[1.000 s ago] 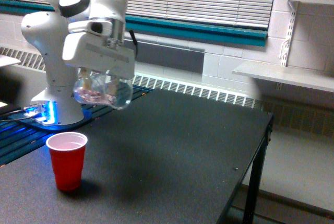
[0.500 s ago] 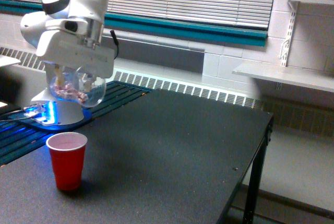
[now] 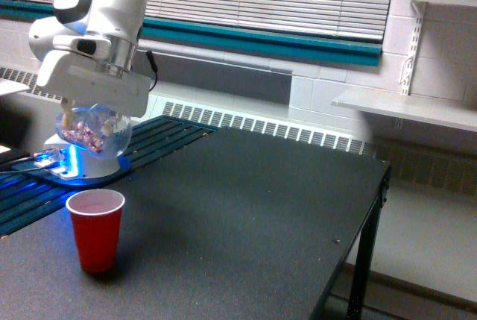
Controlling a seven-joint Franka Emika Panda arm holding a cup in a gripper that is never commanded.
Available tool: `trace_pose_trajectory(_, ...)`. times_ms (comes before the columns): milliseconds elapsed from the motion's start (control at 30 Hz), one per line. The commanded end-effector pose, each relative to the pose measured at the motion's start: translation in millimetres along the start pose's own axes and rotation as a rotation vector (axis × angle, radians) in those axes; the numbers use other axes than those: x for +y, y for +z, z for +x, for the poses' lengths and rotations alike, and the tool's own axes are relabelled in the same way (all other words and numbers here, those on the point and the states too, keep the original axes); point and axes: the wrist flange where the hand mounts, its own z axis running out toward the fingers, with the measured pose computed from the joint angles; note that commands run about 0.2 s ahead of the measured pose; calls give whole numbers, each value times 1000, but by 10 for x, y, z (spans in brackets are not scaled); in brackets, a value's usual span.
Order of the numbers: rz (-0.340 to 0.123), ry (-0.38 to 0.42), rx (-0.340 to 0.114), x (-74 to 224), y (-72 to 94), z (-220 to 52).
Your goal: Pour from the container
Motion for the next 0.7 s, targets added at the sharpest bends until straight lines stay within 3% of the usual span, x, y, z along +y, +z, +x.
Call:
trace_pose_trajectory(33, -40, -3, -8, 38, 10, -41)
trace_pose_trajectory(333, -90, -14, -47, 93, 85, -111)
trace_pose_trajectory(700, -125, -28, -61, 117, 87, -109)
